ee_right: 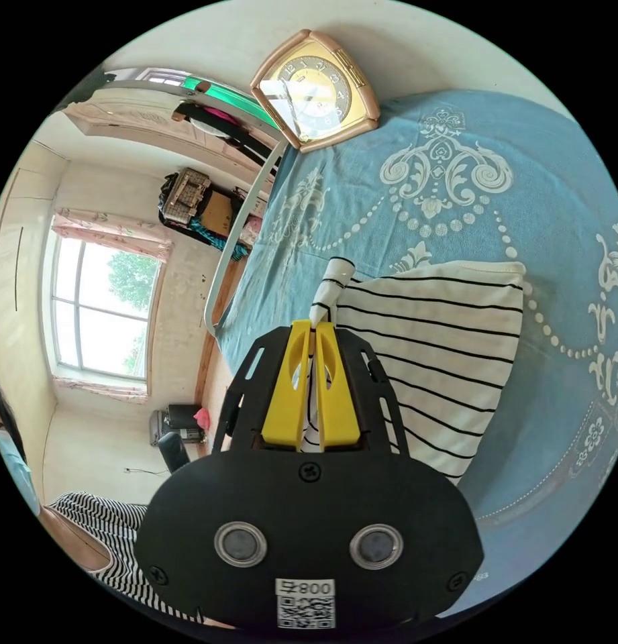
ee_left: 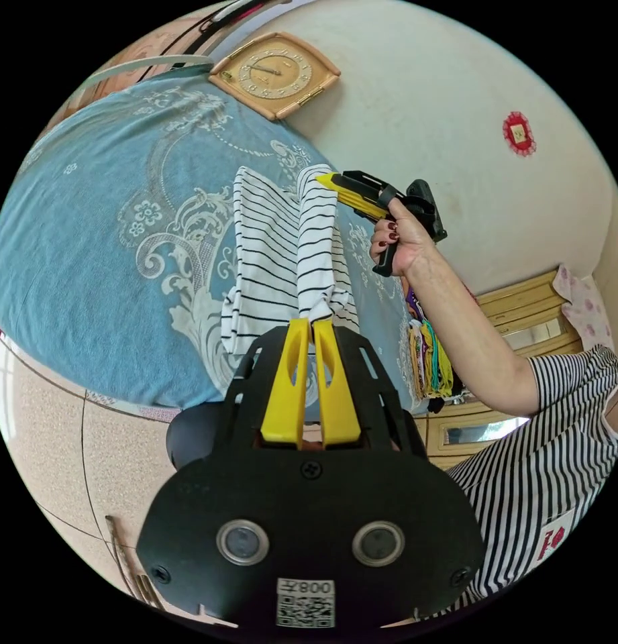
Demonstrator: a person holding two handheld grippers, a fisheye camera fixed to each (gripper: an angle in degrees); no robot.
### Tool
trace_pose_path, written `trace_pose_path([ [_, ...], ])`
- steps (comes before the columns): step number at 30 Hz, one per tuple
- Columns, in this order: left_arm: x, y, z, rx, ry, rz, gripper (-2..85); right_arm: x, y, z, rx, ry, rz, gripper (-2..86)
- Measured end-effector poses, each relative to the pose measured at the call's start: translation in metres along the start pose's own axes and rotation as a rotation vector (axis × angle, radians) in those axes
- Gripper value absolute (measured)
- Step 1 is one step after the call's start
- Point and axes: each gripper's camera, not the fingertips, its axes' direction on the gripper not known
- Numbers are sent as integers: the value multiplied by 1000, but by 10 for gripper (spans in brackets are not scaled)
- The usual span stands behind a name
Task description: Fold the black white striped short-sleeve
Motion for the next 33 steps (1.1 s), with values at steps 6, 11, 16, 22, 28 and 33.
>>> trace_pose_path([
  [6,-72,22,-14,7,36,-86,14,-40,-29,34,-38,32,9,9],
  [11,-124,40,-20,-6,90,-162,14,-72,-50,61,-86,93,6,10],
  [16,-165,58,-25,-16,140,-234,16,-109,-70,86,-144,161,-19,11],
  [22,-202,81,-33,-11,185,-304,14,-156,-85,103,-190,253,-97,12],
  [28,-209,96,-50,4,119,-265,10,-202,-88,89,-145,217,-184,10],
  [33,-193,99,-53,6,78,-157,7,-228,-83,82,-129,235,-240,7],
])
